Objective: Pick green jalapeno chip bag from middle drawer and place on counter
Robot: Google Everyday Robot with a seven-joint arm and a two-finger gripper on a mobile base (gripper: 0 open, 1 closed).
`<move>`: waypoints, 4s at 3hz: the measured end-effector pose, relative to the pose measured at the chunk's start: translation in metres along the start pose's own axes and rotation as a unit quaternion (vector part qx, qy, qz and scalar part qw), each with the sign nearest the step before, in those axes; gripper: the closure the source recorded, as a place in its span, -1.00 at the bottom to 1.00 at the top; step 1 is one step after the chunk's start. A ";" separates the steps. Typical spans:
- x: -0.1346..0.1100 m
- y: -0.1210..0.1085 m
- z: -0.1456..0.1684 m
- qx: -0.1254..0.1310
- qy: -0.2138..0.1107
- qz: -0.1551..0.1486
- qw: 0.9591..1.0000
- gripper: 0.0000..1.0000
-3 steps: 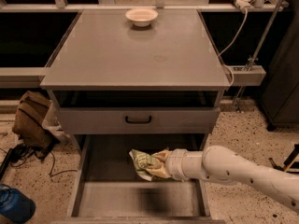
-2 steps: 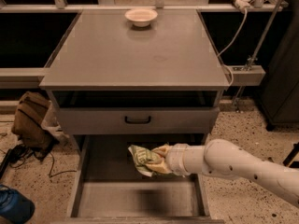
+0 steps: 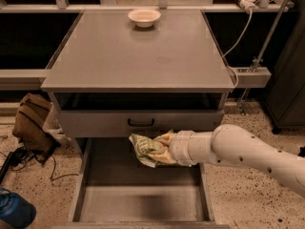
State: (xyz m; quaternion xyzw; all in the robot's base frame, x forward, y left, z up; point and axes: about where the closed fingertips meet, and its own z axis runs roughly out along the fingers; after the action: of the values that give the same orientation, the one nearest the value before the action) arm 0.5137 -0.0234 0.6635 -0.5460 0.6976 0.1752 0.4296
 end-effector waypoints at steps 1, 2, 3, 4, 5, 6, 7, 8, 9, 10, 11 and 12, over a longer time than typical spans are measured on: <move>-0.041 -0.011 -0.028 0.022 0.001 -0.044 0.999 1.00; -0.115 -0.024 -0.071 0.056 0.005 -0.126 0.990 1.00; -0.128 -0.024 -0.077 0.063 0.009 -0.139 0.988 1.00; -0.122 -0.023 -0.073 0.059 0.007 -0.133 0.989 1.00; -0.146 -0.041 -0.084 0.073 0.020 -0.172 0.982 1.00; -0.202 -0.075 -0.113 0.097 0.041 -0.241 0.965 1.00; -0.246 -0.123 -0.136 0.120 0.048 -0.283 0.950 1.00; -0.267 -0.132 -0.146 0.134 0.039 -0.293 0.946 1.00; -0.266 -0.131 -0.145 0.133 0.040 -0.293 0.946 1.00; -0.265 -0.147 -0.139 0.141 0.013 -0.299 0.944 1.00; -0.260 -0.183 -0.119 0.137 -0.015 -0.317 0.939 1.00; -0.255 -0.214 -0.092 0.112 -0.032 -0.310 0.944 1.00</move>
Offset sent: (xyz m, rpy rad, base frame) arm -0.0091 0.0261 0.2683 -0.2391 -0.4799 0.1027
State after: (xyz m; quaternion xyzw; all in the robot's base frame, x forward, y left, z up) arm 0.6803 -0.0066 0.9661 -0.6778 0.4947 -0.0282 0.5433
